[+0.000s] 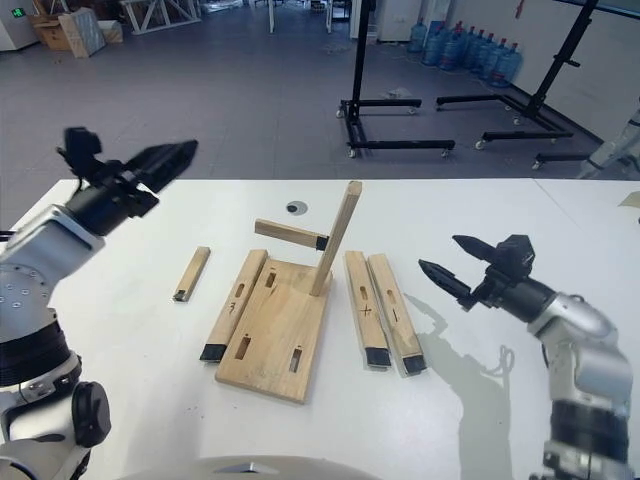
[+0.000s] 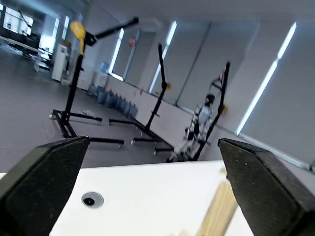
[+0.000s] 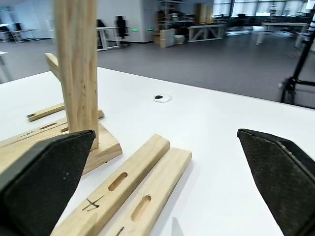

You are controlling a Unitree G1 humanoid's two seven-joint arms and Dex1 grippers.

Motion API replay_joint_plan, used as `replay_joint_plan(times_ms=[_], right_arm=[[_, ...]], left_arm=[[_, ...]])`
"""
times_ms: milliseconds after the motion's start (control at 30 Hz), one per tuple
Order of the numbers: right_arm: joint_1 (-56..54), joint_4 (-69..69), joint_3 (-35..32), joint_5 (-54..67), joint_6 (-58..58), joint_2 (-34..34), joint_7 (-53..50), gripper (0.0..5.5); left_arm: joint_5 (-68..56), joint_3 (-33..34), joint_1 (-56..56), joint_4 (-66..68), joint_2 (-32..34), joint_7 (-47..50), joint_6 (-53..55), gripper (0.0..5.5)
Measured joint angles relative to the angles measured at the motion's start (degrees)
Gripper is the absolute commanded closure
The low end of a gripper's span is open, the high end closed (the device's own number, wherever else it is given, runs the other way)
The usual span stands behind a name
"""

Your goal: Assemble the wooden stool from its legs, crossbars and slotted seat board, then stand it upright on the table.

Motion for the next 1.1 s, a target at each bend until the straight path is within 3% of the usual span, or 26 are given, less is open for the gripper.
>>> replay_joint_plan(times_ms=[200, 333, 533, 733, 1100], right_arm=[[12.8, -24.8, 13.5, -12.4, 15.5, 19.4, -34.5, 0.20], [9.2, -25.3, 10.9, -13.9, 20.8, 19.7, -41.5, 0.20], [10.3, -24.0, 10.4, -9.7, 24.1, 18.3, -37.6, 0.20], [12.4, -18.2, 9.1, -9.5, 21.7, 12.7, -33.4, 0.20], [13.4, -17.2, 10.6, -8.4, 18.6, 10.2, -30.3, 0.20]], left_arm=[[0.6, 6.5, 4.1, 1.5, -1.7, 11.3, -3.6, 0.71], [3.3, 4.1, 6.1, 0.3, -2.2, 13.0, -6.1, 0.71], [3.9, 1.4, 8.5, -0.2, -2.7, 12.9, -7.6, 0.71], [3.8, 0.9, 9.7, -0.3, -2.7, 12.8, -8.6, 0.71], [3.3, 0.2, 11.3, -0.3, -2.7, 12.6, -10.2, 0.71]])
